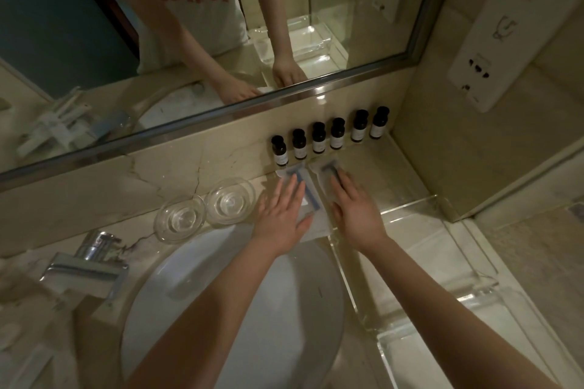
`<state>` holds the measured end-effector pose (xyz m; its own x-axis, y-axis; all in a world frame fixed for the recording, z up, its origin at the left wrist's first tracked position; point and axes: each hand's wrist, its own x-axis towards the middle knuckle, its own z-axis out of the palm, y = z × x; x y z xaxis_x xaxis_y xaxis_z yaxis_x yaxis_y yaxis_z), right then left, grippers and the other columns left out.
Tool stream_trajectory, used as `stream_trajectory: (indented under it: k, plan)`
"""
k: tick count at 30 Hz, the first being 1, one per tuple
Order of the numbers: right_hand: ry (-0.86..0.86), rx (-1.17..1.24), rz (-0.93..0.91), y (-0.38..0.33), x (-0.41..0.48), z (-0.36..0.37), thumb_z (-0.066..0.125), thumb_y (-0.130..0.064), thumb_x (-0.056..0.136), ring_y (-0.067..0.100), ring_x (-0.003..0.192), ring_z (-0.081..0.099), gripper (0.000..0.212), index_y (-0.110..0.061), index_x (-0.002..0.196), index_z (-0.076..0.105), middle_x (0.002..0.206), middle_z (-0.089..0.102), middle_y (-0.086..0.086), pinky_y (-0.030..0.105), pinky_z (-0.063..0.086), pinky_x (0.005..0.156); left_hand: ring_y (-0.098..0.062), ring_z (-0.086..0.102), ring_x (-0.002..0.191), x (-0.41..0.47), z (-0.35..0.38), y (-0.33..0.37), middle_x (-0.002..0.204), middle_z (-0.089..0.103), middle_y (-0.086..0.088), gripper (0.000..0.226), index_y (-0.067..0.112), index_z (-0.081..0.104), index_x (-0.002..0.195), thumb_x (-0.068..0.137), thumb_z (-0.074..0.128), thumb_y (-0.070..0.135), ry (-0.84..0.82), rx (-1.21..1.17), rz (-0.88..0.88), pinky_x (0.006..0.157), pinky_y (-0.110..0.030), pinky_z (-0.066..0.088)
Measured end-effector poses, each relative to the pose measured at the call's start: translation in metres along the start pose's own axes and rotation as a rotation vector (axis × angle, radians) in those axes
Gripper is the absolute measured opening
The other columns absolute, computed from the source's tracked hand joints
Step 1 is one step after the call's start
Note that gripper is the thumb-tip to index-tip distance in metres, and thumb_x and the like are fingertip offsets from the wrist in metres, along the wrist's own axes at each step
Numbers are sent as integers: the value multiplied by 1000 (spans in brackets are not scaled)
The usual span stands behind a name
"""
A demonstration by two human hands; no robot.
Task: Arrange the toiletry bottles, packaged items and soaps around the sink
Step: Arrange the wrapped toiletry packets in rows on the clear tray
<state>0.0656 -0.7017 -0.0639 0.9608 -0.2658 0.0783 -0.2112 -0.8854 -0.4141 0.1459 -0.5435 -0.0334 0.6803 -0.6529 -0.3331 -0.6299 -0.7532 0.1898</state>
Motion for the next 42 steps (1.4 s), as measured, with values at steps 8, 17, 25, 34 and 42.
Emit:
stream_trajectory:
  k: [8,17,25,34,42]
  plan:
    - [-10,65,85,-24,15,2,43,-11,93,32,144,22,57,-7,147,24,156,19,18,45,33,111,-15,-21,145,2,-6,-1,156,-23,8,70,27,-11,148,95,25,54,-22,-25,5,117,-48,-4]
    - [71,25,134,-38,-16,-27,53,-19,90,41,130,41,49,-8,137,43,147,38,21,50,39,102,-18,-14,146,-24,-20,-3,159,-13,3,67,23,2,150,96,33,48,40,-132,6,119,-48,0]
    - [58,29,-15,-115,-63,-28,64,-15,79,38,115,53,39,-7,117,60,122,59,15,46,47,93,-24,17,144,-119,-27,-59,153,30,-4,46,18,46,135,92,47,35,224,-123,-65,116,-40,20]
    - [-414,151,-191,-269,-115,26,57,-25,90,25,116,54,45,-18,133,47,127,58,6,34,43,98,-23,44,127,-278,19,-172,135,54,-4,40,12,56,126,91,53,32,307,-288,-331,105,-30,33]
    - [-856,28,-378,-391,-141,96,51,-28,93,27,113,56,39,-15,129,50,123,61,9,35,44,95,-29,54,115,-401,60,-277,122,61,-12,36,7,62,117,89,56,28,276,-365,-640,98,-35,42]
